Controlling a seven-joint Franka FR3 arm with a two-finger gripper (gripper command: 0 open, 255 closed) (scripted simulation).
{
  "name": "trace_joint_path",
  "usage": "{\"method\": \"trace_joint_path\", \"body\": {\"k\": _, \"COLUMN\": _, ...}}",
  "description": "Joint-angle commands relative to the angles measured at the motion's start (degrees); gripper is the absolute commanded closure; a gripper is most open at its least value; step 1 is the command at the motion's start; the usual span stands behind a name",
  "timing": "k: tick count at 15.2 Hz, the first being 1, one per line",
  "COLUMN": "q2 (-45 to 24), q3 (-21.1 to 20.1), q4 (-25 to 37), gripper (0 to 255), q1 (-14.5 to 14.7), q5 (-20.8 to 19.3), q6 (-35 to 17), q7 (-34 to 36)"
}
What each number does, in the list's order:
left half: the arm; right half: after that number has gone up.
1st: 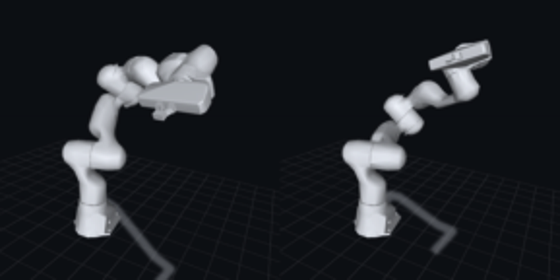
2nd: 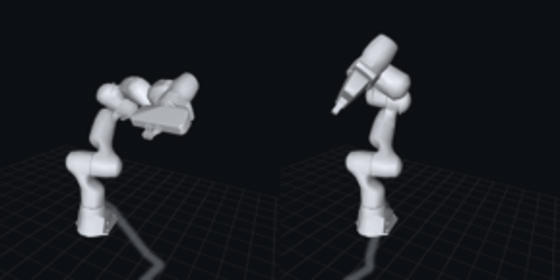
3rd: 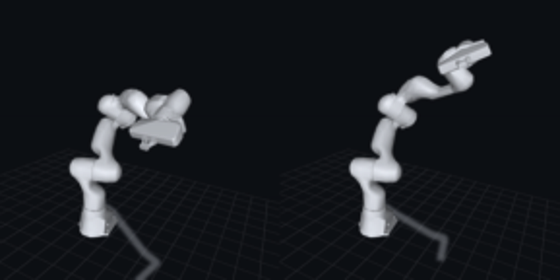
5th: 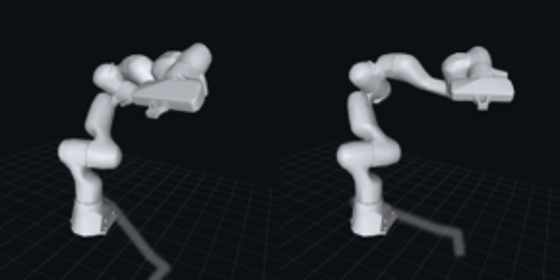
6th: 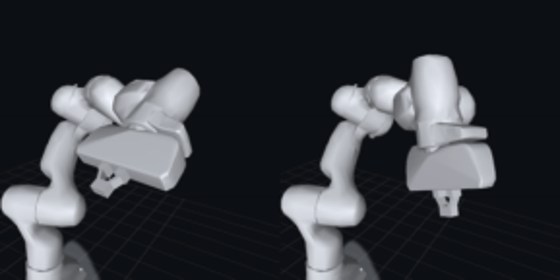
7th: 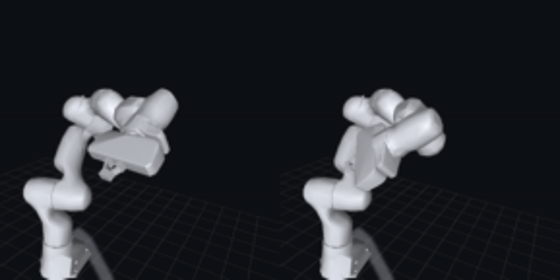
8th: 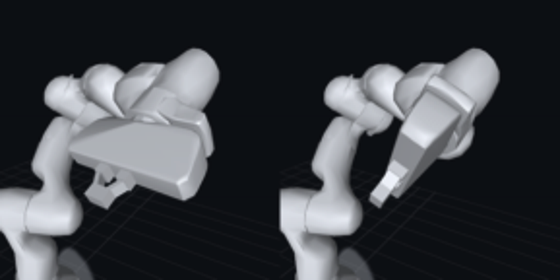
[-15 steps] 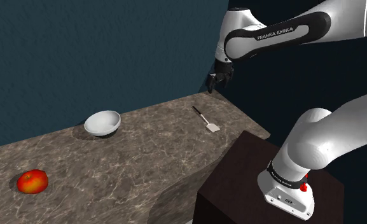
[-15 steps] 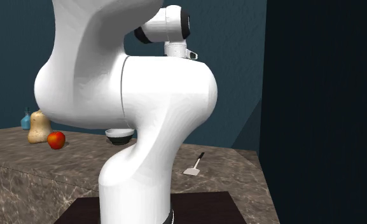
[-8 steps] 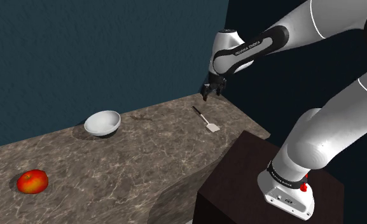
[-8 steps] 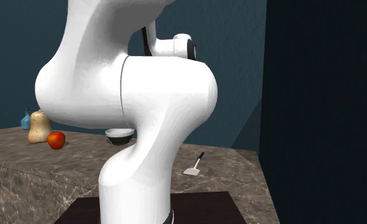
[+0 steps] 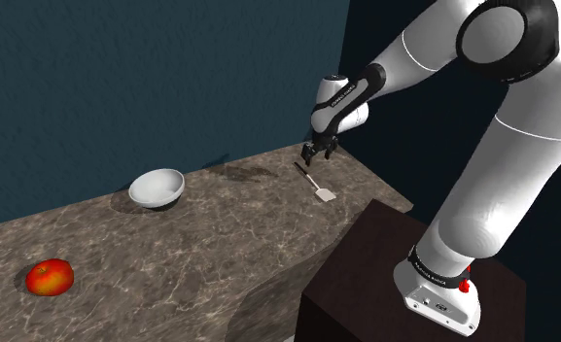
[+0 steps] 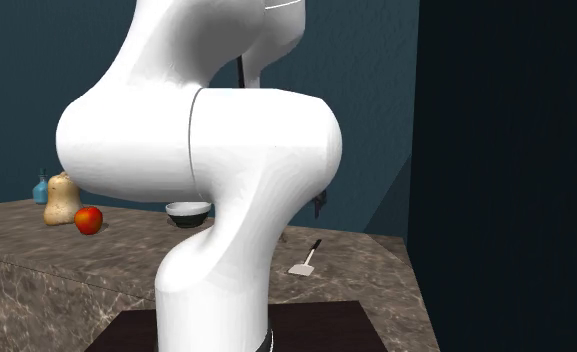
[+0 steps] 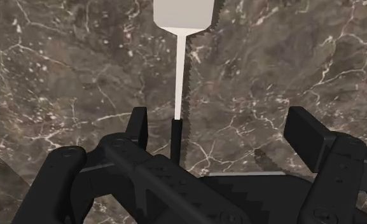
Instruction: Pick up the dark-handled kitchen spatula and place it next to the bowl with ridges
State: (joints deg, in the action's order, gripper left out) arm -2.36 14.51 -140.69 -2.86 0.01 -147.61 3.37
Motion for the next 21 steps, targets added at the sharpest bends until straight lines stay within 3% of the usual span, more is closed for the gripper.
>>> {"method": "trace_joint_path", "body": {"k": 1, "q2": -4.8, "q3": 0.1, "q4": 2.3, "gripper": 0, "q1": -0.5, "q5": 2.5, "q6": -2.2, "q7": -1.7}}
{"method": "trace_joint_path", "body": {"k": 7, "q2": -18.3, "q3": -2.1, "q4": 9.3, "gripper": 0, "q1": -3.9, "q5": 9.6, "q6": -7.5, "q7": -6.4}}
{"method": "trace_joint_path", "body": {"k": 15, "q2": -24.3, "q3": -4.3, "q4": 10.9, "gripper": 0, "q1": -5.6, "q5": 11.9, "q6": -11.9, "q7": -8.2}}
{"method": "trace_joint_path", "body": {"k": 21, "q2": -24.3, "q3": -4.3, "q4": 10.9, "gripper": 0, "q1": -5.6, "q5": 11.9, "q6": -11.9, "q7": -8.2}}
